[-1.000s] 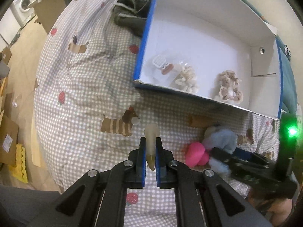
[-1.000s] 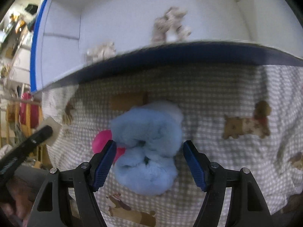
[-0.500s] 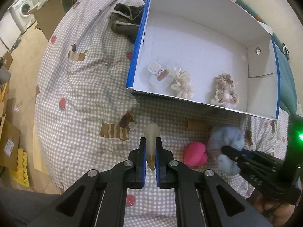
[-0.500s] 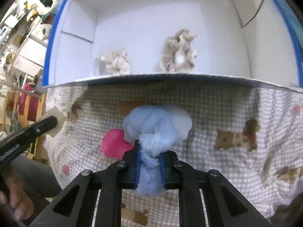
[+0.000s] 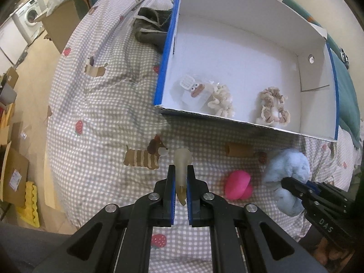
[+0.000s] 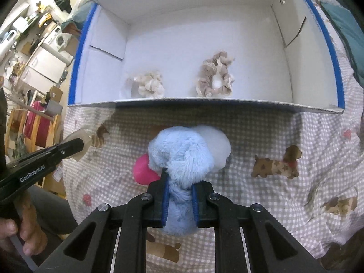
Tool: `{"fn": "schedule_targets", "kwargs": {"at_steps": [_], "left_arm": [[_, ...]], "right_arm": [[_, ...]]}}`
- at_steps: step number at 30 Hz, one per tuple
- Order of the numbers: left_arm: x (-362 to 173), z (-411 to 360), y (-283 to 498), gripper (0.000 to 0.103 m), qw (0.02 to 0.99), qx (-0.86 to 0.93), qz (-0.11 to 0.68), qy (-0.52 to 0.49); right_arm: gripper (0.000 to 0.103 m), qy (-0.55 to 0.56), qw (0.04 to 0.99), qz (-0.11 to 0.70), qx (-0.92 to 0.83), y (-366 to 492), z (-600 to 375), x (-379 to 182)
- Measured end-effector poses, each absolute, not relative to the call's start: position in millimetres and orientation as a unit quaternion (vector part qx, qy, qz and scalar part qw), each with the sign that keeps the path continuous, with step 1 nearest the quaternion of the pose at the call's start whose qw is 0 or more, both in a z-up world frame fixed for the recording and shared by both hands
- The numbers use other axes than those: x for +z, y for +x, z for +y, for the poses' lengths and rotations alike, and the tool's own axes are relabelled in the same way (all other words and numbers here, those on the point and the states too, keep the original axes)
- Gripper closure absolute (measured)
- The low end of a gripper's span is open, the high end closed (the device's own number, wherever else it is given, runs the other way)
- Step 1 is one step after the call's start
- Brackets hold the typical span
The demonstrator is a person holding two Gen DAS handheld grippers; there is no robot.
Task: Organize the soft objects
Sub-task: 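Carry the blue fluffy scrunchie with the right tool over the box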
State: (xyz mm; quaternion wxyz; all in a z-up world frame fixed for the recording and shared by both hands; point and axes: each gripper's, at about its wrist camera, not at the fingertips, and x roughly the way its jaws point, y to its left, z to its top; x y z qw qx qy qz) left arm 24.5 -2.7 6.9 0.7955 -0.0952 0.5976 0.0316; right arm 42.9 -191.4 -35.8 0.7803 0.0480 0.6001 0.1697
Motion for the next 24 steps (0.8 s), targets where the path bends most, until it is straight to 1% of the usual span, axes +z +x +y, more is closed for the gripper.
{"fn": "schedule_targets", "kwargs": {"at_steps": [6,10,14,20,24], "left_arm": [[45.3,-2.6,20.0,0.096,0.823,0.021,0.559,-0.092],[75.7,-3.6,22.9,0.096,0.837,-0.008,0.538,-0.103],[104.8,-8.5,34.1,0.096,0.857,-0.007,0.508,-0.082],[120.0,-19.9,70.1,0.096,0.864,-0.01,0.5,-0.063],[124.0,-26.1,94.0,0.096,0.869,-0.007,0.493,-0.052]], "right_arm": [[0.086,0.063,0.806,0.556,0.196,33.8,-191.1,-2.9],[0.086,0.073,0.835,0.508,0.196,27.2,-202.1,29.4],[0.086,0.083,0.858,0.466,0.199,29.2,-209.2,61.1],[0.086,0.099,0.88,0.424,0.188,56.1,-216.5,96.8],[0.086,0.104,0.884,0.417,0.183,84.2,-213.0,107.8]]}}
